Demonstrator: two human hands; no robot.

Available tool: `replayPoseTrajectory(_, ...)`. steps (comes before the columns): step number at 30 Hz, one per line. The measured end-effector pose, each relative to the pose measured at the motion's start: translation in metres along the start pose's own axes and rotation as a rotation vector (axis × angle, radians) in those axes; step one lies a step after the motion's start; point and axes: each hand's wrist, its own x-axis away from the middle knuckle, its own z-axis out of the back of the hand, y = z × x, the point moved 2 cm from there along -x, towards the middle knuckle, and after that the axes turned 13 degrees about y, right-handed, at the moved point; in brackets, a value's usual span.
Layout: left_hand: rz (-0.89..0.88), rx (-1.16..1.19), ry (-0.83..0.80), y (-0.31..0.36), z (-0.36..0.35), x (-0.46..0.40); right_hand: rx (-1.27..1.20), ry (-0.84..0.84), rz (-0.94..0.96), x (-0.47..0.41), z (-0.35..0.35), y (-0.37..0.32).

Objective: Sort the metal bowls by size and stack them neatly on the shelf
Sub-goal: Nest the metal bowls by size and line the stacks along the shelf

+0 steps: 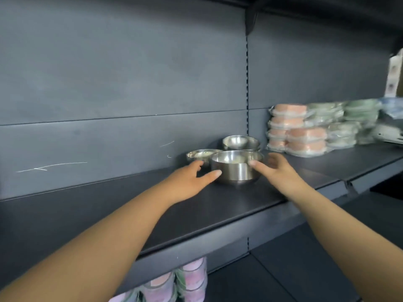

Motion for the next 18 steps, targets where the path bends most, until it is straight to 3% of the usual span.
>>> replayPoseTrajectory(3, 0.038, 0.242, -0.042, 0.009, -0.015, -0.029, -0.135, -0.074, -0.09, -0.018, -0.009, 0.007)
replayPoseTrajectory(9, 0.127, 0.335, -0.086, 0.006, -0.039, -0.045, -0.21, -0.163, -0.078, -0.028, -0.017, 0.013)
replayPoseTrajectory(18, 0.189, 0.506, 0.212, -0.013, 0.019, 0.016, -0.367, -0.382, 0.025, 0.028, -0.044, -0.026)
